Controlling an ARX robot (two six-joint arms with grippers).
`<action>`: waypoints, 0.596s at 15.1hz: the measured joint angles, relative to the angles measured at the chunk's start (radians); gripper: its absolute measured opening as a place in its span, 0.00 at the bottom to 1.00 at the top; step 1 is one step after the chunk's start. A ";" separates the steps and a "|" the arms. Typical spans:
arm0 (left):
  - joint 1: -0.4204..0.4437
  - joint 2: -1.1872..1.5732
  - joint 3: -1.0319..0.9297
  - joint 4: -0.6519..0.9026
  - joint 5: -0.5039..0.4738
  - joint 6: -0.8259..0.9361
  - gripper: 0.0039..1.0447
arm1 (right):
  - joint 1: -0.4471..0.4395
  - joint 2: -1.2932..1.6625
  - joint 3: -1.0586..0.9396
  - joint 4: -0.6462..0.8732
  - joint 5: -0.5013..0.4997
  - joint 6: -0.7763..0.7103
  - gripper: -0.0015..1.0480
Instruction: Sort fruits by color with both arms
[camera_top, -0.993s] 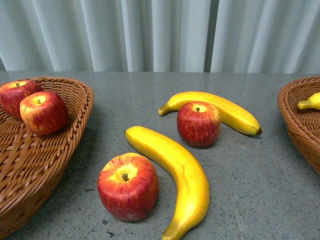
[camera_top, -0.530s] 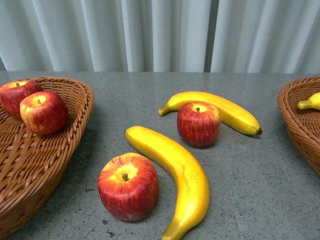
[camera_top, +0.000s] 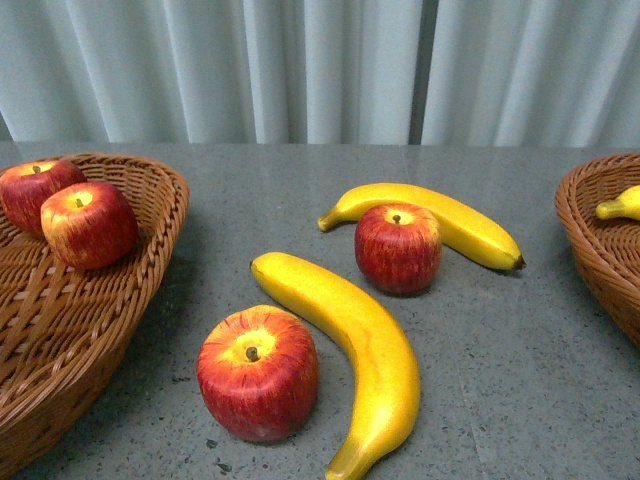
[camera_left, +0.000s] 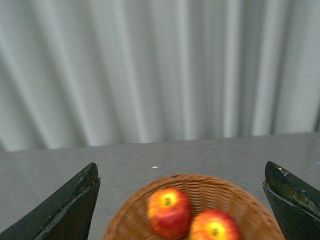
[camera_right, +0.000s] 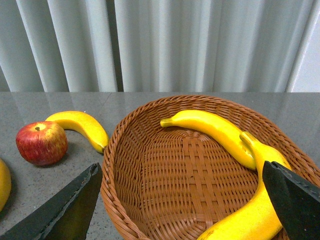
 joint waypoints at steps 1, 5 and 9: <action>-0.112 0.135 0.095 -0.092 0.079 0.040 0.94 | 0.000 0.000 0.000 0.000 0.000 0.000 0.94; -0.369 0.307 0.181 -0.325 0.214 0.169 0.94 | 0.000 0.000 0.000 -0.001 0.000 0.000 0.94; -0.459 0.349 0.179 -0.406 0.192 0.172 0.94 | 0.000 0.000 0.000 -0.001 0.000 0.000 0.94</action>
